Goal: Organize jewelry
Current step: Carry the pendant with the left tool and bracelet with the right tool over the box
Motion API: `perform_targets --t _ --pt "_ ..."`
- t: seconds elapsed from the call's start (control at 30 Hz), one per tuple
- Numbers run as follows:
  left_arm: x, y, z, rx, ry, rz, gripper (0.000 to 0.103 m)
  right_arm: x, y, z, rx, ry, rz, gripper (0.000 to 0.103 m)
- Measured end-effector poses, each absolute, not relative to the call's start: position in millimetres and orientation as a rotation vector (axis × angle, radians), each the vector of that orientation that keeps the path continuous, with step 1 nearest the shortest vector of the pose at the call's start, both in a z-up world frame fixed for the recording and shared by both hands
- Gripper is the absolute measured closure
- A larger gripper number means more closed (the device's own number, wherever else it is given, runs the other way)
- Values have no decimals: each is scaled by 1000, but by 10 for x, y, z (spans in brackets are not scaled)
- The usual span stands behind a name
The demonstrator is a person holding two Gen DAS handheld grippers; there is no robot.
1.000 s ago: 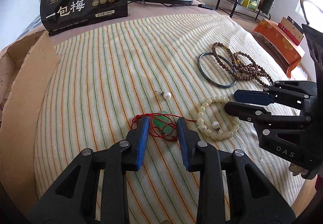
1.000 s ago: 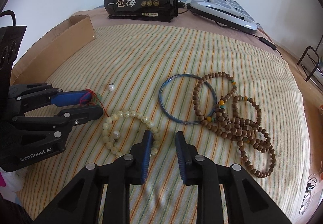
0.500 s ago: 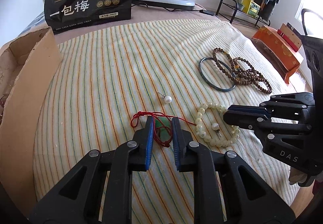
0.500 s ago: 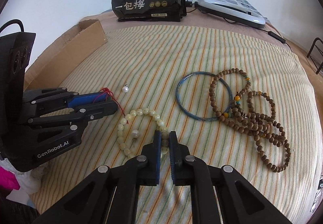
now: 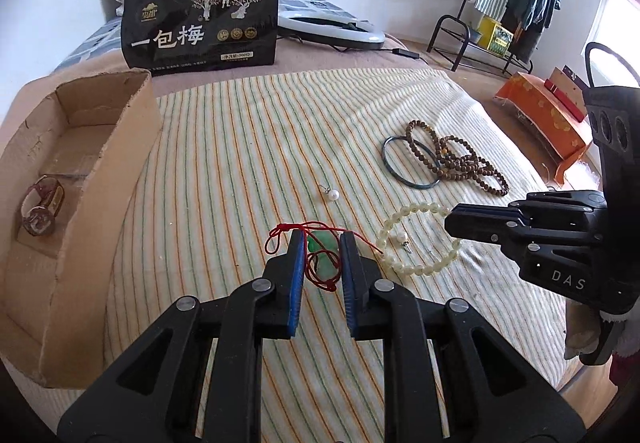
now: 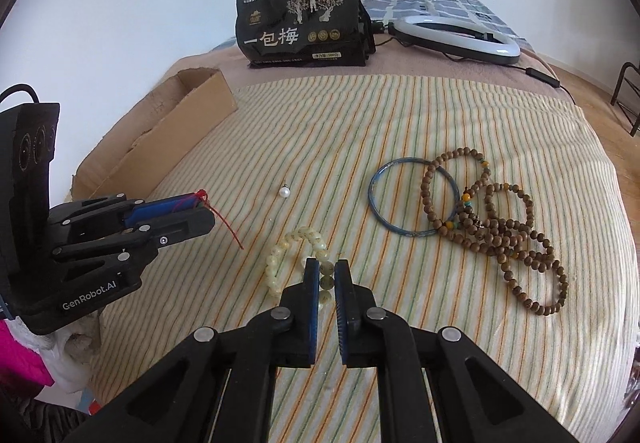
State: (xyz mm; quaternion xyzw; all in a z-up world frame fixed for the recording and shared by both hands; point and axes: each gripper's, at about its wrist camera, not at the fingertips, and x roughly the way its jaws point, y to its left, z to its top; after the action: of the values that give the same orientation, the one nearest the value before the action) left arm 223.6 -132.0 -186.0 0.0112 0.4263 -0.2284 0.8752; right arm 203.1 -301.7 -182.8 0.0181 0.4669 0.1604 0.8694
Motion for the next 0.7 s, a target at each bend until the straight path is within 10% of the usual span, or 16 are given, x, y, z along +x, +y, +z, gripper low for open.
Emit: perform_targets --t 0.7 --pt "1748 -473 -1181 -21 753 -377 88 1767 -2676 -1107 -36 857 333 98"
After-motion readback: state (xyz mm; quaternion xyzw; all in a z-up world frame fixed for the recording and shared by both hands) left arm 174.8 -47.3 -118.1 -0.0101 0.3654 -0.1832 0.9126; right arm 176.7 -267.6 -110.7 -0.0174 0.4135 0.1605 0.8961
